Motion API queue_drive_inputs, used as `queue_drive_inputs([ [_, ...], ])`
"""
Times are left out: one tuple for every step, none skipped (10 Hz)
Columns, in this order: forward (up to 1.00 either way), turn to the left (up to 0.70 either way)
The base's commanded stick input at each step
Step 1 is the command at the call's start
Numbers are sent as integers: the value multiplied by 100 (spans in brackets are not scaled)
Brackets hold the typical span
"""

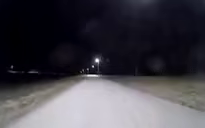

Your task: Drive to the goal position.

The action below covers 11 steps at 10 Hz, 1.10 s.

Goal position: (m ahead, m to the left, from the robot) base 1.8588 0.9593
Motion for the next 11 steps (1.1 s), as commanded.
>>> queue_drive_inputs([
  [100, 0],
  [100, 0],
  [100, 0],
  [100, 0],
  [100, 0],
  [100, 4],
  [100, 20],
  [100, 27],
  [100, 27],
  [100, 25],
  [91, 0],
])
